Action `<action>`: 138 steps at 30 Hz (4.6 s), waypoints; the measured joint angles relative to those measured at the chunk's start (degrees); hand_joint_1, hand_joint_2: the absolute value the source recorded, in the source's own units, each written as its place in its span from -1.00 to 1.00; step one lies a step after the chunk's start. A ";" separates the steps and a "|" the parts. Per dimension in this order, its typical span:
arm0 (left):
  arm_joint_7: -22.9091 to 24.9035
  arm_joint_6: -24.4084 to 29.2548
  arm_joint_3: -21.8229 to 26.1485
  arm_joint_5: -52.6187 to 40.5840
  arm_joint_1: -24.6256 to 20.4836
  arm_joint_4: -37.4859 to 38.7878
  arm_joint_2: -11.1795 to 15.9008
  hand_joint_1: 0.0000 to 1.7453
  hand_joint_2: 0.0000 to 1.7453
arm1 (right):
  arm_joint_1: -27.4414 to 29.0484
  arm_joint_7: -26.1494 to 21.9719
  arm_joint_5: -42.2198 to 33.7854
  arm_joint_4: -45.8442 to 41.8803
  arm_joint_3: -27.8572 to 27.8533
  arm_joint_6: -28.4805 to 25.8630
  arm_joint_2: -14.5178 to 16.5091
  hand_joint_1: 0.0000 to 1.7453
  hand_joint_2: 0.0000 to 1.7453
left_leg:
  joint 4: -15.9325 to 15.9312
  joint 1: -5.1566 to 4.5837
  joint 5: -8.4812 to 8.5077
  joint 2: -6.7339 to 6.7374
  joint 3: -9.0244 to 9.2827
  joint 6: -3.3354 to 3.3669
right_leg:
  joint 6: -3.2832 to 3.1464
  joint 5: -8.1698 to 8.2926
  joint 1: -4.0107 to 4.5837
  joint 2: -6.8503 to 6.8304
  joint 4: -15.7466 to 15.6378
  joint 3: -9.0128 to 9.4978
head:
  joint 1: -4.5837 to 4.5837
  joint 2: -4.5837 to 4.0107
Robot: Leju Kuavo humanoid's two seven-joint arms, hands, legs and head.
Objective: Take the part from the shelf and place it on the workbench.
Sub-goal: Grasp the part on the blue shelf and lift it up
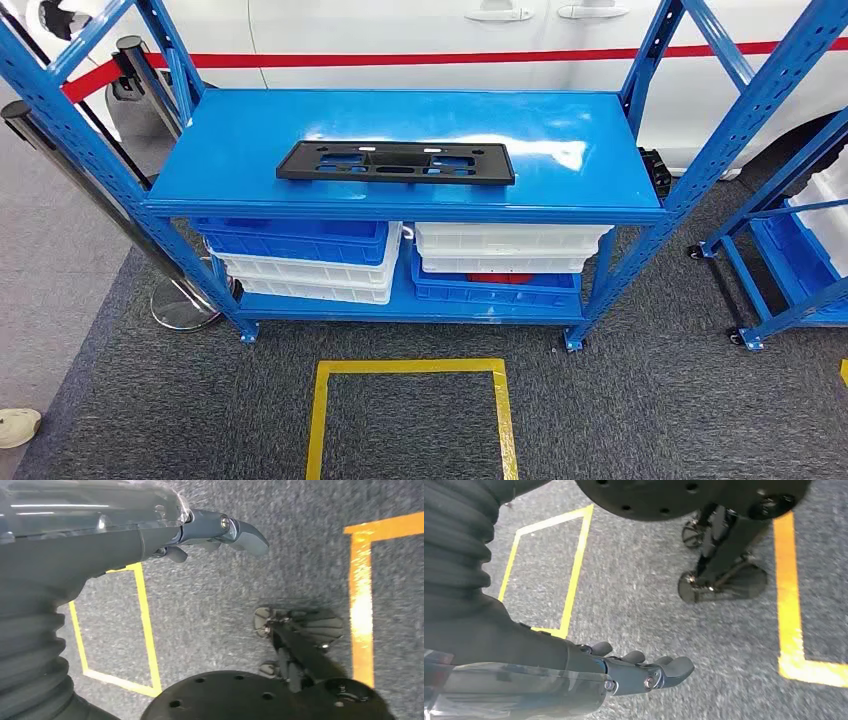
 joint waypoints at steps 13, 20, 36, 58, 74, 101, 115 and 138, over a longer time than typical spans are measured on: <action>-3.86 1.24 10.52 -5.83 -2.56 2.23 -0.07 -1.00 0.00 | -2.91 -0.16 18.11 1.92 -12.57 0.95 0.52 -1.00 -0.50 | 0.01 0.00 0.00 0.01 0.06 0.00 | 0.00 0.00 0.00 0.00 0.00 -0.02 | 0.00 0.00; -5.88 2.19 17.58 -9.34 -4.04 3.72 -0.30 -1.00 -1.00 | -5.01 -2.96 27.98 3.46 -20.33 1.99 1.72 -1.00 0.00 | 0.08 -0.09 0.00 0.01 0.02 0.01 | 0.01 0.01 -0.09 0.00 -0.04 -0.02 | 0.00 0.00; -9.50 2.16 28.42 -15.27 -6.63 6.03 -0.75 -1.00 -1.00 | -10.59 -16.37 33.31 0.51 -23.17 8.55 5.85 -1.00 -1.00 | 0.17 -0.43 0.13 0.02 -0.12 1.02 | 0.85 0.42 -0.42 0.03 -0.57 0.19 | -0.02 0.00; -11.92 2.93 38.40 -20.21 -8.59 7.97 -2.23 -1.00 -1.00 | -12.04 -28.08 14.37 -43.26 -5.34 16.08 5.86 -1.00 -1.00 | 11.18 0.73 -2.78 3.47 -6.13 -1.75 | -1.83 0.97 0.11 -1.92 -0.29 -0.75 | -0.26 0.00; -13.42 3.80 44.10 -23.64 -9.58 8.63 -2.80 -1.00 -1.00 | -12.83 -34.29 3.91 -73.87 7.37 21.24 5.68 -1.00 -1.00 | -0.63 0.23 1.47 3.04 -0.64 1.31 | 0.07 -0.76 0.50 -1.08 8.20 -5.35 | 0.08 0.00; -14.72 2.73 51.03 -26.95 -10.89 9.54 -3.37 -1.00 -1.00 | -13.68 -39.83 -5.08 -95.71 26.89 16.93 -3.77 -1.00 -1.00 | -0.16 0.75 0.61 3.56 -0.80 1.23 | 0.74 -6.22 0.08 -1.13 15.27 -8.68 | -0.15 0.00; -15.29 2.08 52.03 -27.76 -11.14 9.74 -4.01 -1.00 -1.00 | -14.57 -39.82 -3.04 -92.56 29.57 17.10 -4.50 -1.00 -1.00 | 10.86 0.44 -6.62 3.41 -3.97 -1.43 | -2.19 1.57 0.36 -1.45 -1.42 -0.59 | -0.70 0.00; -14.80 1.60 52.21 -29.58 -10.74 9.85 -3.64 -1.00 -1.00 | -14.92 -39.86 -1.38 -87.74 31.72 18.71 -4.31 -1.00 -1.00 | -0.31 0.05 -1.51 3.27 2.17 1.08 | -0.99 2.68 1.05 -1.06 2.19 -4.99 | -0.36 0.00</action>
